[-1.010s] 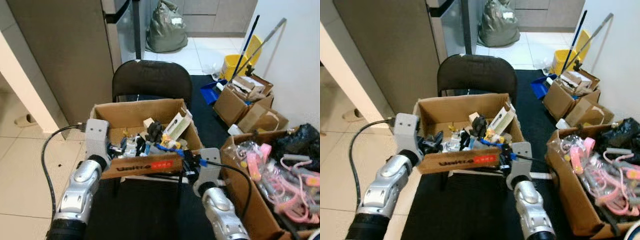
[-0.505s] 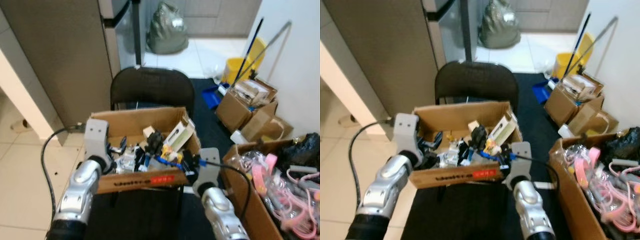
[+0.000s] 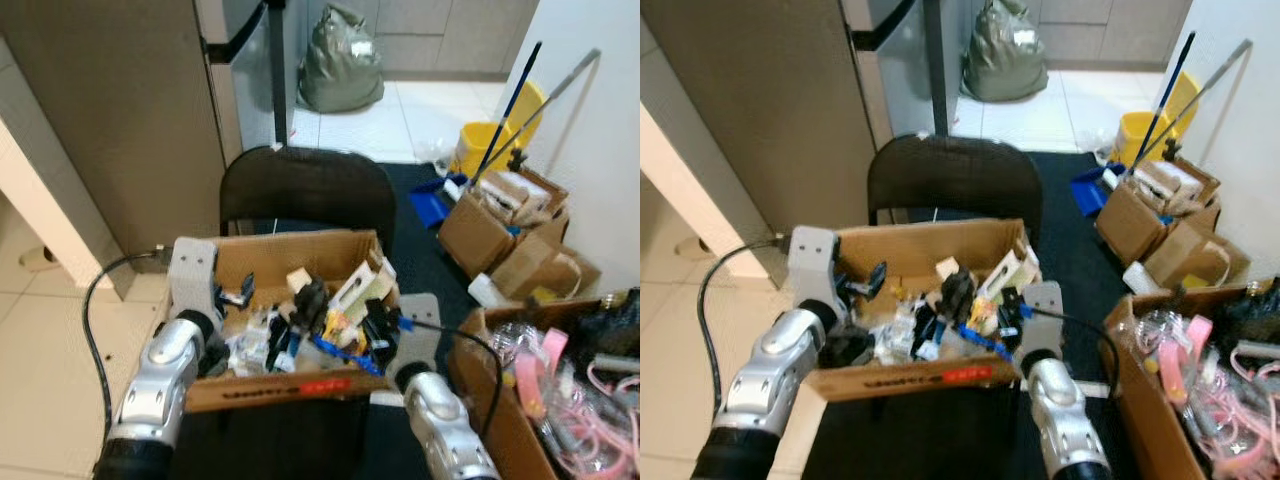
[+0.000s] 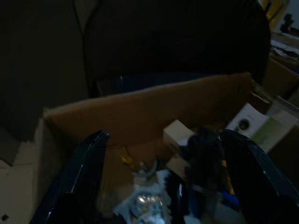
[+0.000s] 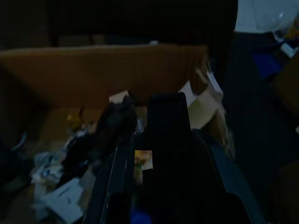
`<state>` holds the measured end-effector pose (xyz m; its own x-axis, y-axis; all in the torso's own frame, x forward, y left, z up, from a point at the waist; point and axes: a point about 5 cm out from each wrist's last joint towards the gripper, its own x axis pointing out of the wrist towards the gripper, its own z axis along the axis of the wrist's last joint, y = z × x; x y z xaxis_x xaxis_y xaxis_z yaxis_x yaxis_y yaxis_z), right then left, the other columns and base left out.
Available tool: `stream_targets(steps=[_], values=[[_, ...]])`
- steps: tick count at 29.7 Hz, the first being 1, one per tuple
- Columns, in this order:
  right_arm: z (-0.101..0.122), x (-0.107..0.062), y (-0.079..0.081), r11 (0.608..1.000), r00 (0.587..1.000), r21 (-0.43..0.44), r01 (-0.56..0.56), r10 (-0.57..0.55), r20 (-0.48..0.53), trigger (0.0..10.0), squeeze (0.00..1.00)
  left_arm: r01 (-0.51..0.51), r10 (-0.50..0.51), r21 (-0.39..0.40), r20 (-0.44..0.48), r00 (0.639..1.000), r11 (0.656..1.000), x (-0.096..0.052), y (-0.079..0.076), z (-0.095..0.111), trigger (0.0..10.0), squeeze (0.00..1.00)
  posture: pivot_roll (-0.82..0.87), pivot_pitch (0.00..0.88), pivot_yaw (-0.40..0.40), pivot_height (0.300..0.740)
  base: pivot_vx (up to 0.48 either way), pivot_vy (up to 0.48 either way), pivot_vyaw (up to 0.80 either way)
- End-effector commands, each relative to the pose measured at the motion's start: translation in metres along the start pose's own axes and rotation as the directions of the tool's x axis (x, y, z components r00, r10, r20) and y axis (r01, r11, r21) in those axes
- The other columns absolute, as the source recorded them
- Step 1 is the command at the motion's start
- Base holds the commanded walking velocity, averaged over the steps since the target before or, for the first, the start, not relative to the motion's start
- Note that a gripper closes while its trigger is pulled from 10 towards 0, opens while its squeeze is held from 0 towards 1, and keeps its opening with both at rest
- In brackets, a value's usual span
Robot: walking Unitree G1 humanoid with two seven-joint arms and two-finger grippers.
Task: Picking trash to rubbish bin
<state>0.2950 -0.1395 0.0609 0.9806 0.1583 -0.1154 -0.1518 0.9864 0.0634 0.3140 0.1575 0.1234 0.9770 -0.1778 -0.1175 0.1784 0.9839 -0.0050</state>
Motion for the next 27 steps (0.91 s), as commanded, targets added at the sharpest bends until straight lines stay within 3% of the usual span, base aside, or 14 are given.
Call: stream_targets(steps=[1,18,21,22,23,25,26,27], values=[[-0.004,-0.001,0.007,1.0,1.0,0.017,-0.018,0.018,-0.016,10.0,0.0,-0.012,0.012,-0.001,-0.019,1.0,1.0,-0.003,0.004,-0.004,10.0,0.0,0.03,0.113,0.016,0.74,0.274,0.0,0.0],[-0.004,0.001,0.008,1.0,1.0,0.018,-0.024,0.024,-0.016,10.0,0.0,0.004,-0.004,0.0,-0.011,1.0,1.0,-0.003,0.002,-0.004,10.0,0.0,0.03,0.115,0.016,0.74,0.259,0.0,0.0],[-0.002,0.002,0.009,0.999,0.999,0.023,-0.032,0.032,-0.014,10.0,0.0,0.069,-0.069,0.025,-0.014,0.998,0.997,-0.005,-0.003,-0.004,10.0,0.0,0.03,0.115,0.016,0.74,0.0,0.0,0.0],[0.0,0.003,0.009,0.998,0.999,0.029,-0.047,0.048,-0.018,10.0,0.0,0.216,-0.216,0.061,-0.011,0.976,0.975,-0.01,-0.015,-0.001,10.0,0.0,0.03,0.116,0.015,0.74,0.0,0.0,0.0],[0.0,0.003,0.009,0.998,0.999,0.029,-0.047,0.048,-0.018,10.0,0.0,0.216,-0.216,0.061,-0.011,0.976,0.975,-0.01,-0.015,-0.001,10.0,0.0,0.03,0.116,0.015,0.74,0.0,0.0,0.0],[0.0,0.005,0.012,0.996,0.996,0.008,-0.087,0.087,-0.034,10.0,0.0,0.348,-0.348,0.106,-0.021,0.937,0.931,-0.015,-0.027,0.002,10.0,0.0,0.03,0.118,0.015,0.74,0.0,0.0,0.0],[0.0,0.007,0.016,0.989,0.988,-0.044,-0.142,0.14,-0.059,10.0,0.0,0.43,-0.428,0.134,-0.048,0.903,0.893,-0.019,-0.033,0.002,10.0,0.0,0.03,0.117,0.016,0.74,0.0,0.0,0.0],[0.0,0.007,0.016,0.989,0.988,-0.044,-0.142,0.14,-0.059,10.0,0.0,0.43,-0.428,0.134,-0.048,0.903,0.893,-0.019,-0.033,0.002,10.0,0.0,0.03,0.117,0.016,0.74,0.0,0.0,0.0]])
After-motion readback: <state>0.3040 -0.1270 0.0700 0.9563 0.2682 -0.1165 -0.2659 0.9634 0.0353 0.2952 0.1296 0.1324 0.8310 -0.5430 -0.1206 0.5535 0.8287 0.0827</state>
